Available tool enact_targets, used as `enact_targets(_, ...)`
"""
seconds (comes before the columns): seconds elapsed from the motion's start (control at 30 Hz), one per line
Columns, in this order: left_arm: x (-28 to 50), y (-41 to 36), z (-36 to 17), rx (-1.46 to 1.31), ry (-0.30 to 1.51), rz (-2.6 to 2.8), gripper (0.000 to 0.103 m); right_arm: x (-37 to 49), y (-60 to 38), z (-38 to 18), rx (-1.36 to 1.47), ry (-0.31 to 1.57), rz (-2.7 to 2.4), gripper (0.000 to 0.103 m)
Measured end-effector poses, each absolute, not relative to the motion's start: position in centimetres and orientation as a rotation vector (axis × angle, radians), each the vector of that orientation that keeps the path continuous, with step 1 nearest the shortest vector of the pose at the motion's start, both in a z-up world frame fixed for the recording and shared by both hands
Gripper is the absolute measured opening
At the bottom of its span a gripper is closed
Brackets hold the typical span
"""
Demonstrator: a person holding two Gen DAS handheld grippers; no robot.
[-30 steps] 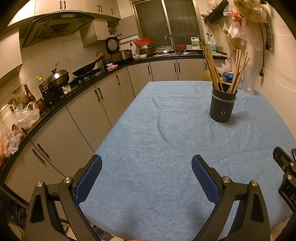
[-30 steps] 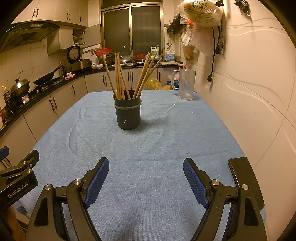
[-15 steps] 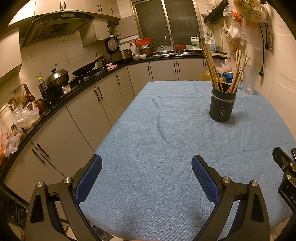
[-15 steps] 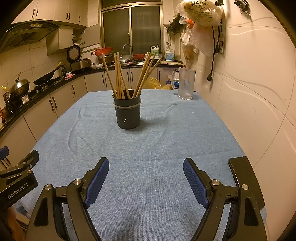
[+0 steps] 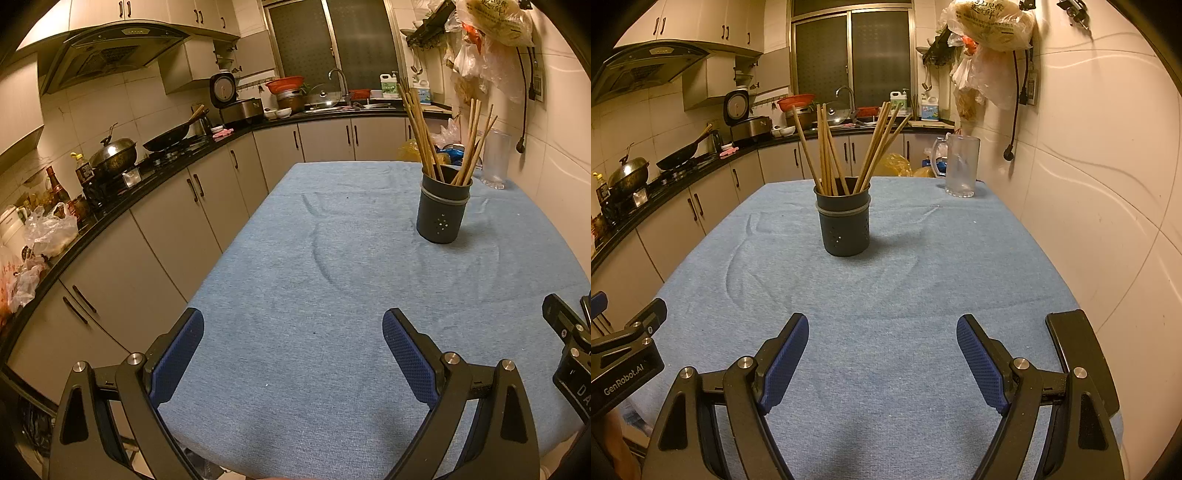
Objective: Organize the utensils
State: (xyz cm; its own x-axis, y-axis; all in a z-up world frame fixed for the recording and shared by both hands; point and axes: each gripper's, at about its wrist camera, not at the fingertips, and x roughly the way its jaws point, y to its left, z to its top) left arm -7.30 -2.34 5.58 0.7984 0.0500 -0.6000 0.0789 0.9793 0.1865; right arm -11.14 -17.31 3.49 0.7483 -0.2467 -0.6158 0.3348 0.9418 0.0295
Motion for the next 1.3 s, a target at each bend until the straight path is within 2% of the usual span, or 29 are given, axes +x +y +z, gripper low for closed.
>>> enact_targets(1.3,-6.98,-2.22,5.87,0.204,0.647,-0.004,0.097,-11.14,-17.45,3.27,0.144,0.659,-0.320,0.086)
